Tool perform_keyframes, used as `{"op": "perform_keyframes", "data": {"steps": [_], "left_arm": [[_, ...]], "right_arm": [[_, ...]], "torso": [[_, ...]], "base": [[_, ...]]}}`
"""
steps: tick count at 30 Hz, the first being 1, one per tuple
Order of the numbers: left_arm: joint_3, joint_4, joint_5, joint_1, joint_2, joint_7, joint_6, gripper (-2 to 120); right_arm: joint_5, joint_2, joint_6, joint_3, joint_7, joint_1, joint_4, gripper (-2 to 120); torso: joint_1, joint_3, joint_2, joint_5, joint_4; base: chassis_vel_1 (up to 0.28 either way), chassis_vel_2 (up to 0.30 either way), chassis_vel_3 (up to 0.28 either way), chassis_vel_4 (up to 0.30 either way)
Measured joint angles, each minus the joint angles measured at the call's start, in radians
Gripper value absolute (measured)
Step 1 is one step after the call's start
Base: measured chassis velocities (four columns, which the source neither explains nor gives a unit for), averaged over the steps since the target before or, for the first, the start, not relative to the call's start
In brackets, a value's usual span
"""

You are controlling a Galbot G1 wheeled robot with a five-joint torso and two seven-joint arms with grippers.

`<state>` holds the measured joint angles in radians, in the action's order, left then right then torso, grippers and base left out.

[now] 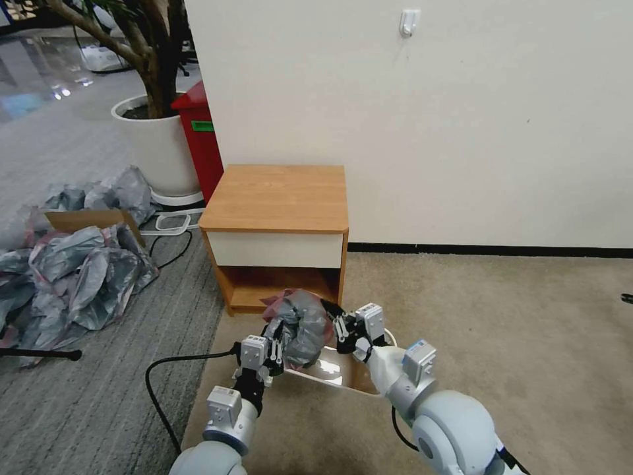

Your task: Pick up the garbage bag from the table and place it over the trash can.

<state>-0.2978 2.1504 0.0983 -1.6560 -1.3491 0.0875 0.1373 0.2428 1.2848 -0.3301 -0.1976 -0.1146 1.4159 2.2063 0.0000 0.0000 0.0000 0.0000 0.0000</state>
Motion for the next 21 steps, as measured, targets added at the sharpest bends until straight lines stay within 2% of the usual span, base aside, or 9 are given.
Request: {"op": "perform_keyframes", "data": {"steps": [4,8,10,13,14,16,18,21], "left_arm": [[-0.006,0.001,0.001,-0.005,-0.002,-0.002,0.000,11],[-0.011,0.002,0.002,-0.007,-0.002,-0.008,0.000,11],[-0.016,0.004,0.002,-0.007,0.001,-0.014,-0.003,11],[-0.018,0.010,0.001,-0.005,0.005,-0.018,-0.004,11],[-0.018,0.010,0.001,-0.005,0.005,-0.018,-0.004,11],[-0.022,0.014,0.001,-0.004,0.006,-0.021,-0.005,11],[-0.025,0.016,0.000,-0.003,0.006,-0.025,-0.005,11],[-0.031,0.021,-0.001,-0.004,0.007,-0.035,-0.008,10]], "right_arm": [[0.021,-0.012,-0.006,-0.014,0.003,-0.008,0.022,0],[0.011,-0.036,-0.021,-0.028,-0.070,-0.019,0.024,0],[-0.009,-0.072,-0.041,-0.026,-0.132,-0.040,0.027,12],[-0.017,-0.105,-0.072,-0.006,-0.165,-0.065,0.027,24],[-0.017,-0.105,-0.072,-0.006,-0.165,-0.065,0.027,24],[-0.023,-0.108,-0.088,0.007,-0.170,-0.079,0.017,34],[-0.025,-0.107,-0.093,0.011,-0.170,-0.084,0.012,37],[-0.041,-0.098,-0.098,0.016,-0.164,-0.093,-0.005,52]], "torso": [[0.000,0.000,0.000,-0.0001,0.0000],[0.000,0.000,0.000,0.0000,0.0000],[0.000,0.000,0.000,0.0001,0.0000],[0.000,0.000,0.000,0.0000,-0.0001],[0.000,0.000,0.000,0.0000,-0.0001],[0.000,0.000,0.000,0.0000,0.0000],[0.000,0.000,0.000,0.0000,0.0000],[0.000,0.000,0.000,0.0000,0.0000]], "base": [[0.000,0.000,0.000,0.000],[0.000,0.000,0.000,0.000],[0.000,0.000,0.000,0.000],[0.000,0.000,0.000,0.000],[0.000,0.000,0.000,0.000],[0.000,0.000,0.000,0.000],[0.000,0.000,0.000,0.000],[0.000,0.000,0.000,0.000]]}}
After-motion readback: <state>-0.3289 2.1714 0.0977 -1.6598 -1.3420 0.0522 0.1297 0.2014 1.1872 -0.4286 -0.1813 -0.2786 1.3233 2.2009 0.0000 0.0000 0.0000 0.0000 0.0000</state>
